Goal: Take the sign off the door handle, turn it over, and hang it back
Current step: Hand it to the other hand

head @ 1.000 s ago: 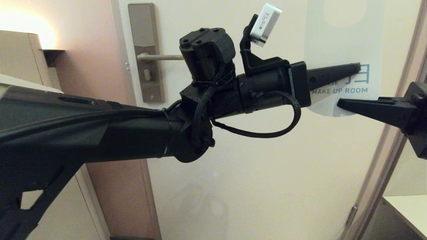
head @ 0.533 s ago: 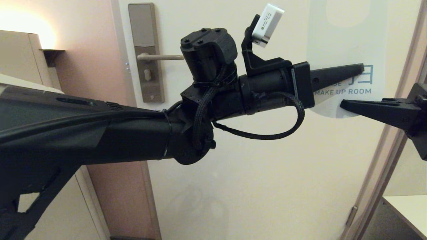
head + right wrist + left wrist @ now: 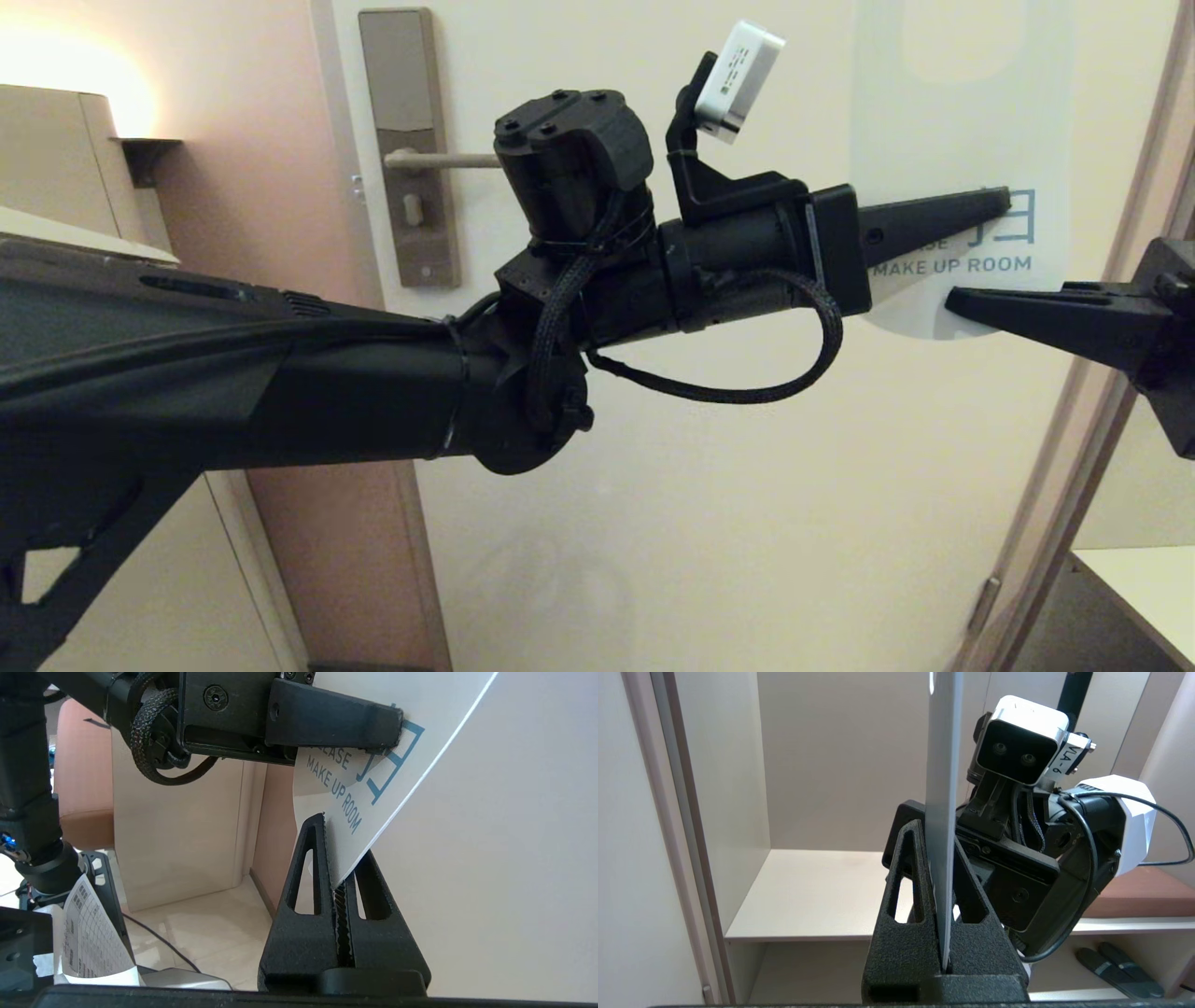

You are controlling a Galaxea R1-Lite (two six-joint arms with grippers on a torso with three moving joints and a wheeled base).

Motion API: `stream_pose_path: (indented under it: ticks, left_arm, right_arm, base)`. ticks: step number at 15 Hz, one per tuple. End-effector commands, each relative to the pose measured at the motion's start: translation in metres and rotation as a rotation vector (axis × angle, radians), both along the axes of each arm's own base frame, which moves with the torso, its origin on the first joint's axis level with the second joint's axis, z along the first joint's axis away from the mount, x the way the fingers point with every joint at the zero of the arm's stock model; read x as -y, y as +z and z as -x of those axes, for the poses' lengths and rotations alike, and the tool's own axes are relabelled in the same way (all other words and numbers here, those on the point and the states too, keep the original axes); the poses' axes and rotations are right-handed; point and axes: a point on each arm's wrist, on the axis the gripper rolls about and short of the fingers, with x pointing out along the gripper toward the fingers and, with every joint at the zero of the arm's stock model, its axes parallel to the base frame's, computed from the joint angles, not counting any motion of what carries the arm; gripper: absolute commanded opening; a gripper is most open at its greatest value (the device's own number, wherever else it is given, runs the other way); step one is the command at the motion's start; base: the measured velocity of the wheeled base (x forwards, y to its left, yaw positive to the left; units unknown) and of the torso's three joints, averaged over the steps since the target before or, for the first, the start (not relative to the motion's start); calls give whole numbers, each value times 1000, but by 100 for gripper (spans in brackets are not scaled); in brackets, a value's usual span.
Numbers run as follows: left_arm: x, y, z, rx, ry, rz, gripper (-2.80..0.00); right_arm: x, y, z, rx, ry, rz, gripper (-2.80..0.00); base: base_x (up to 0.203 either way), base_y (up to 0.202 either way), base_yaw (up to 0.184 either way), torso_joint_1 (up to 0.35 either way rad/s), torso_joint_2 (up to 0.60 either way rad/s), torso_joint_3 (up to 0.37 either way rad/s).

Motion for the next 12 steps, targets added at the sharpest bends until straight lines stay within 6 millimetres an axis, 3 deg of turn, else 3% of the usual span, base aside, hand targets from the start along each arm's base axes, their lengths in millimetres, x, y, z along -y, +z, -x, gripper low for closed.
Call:
stream_pose_path:
  ticks: [1, 5, 6, 7, 12]
  left_arm:
    - [-2, 0, 1, -1, -3, 0, -280]
    - [-5, -1, 2, 2, -2, 0, -280]
    - [-5, -1, 1, 1, -1, 0, -152]
    - [-5, -1, 1, 2, 0, 1, 0]
    - [-15, -1, -3, 17, 12, 21, 0]
  right_arm:
    - [0, -2, 0, -4, 2, 1, -280]
    - [0, -2, 0, -4, 2, 1, -280]
    - [0, -2, 0, -4, 2, 2, -280]
    - [0, -3, 0, -5, 2, 2, -280]
    - [0, -4, 0, -7, 1, 4, -280]
  base:
    - [0, 0, 0, 0, 0, 0]
    - [0, 0, 0, 0, 0, 0]
    - [0, 0, 0, 0, 0, 0]
    - [0, 0, 0, 0, 0, 0]
    - [0, 0, 0, 0, 0, 0]
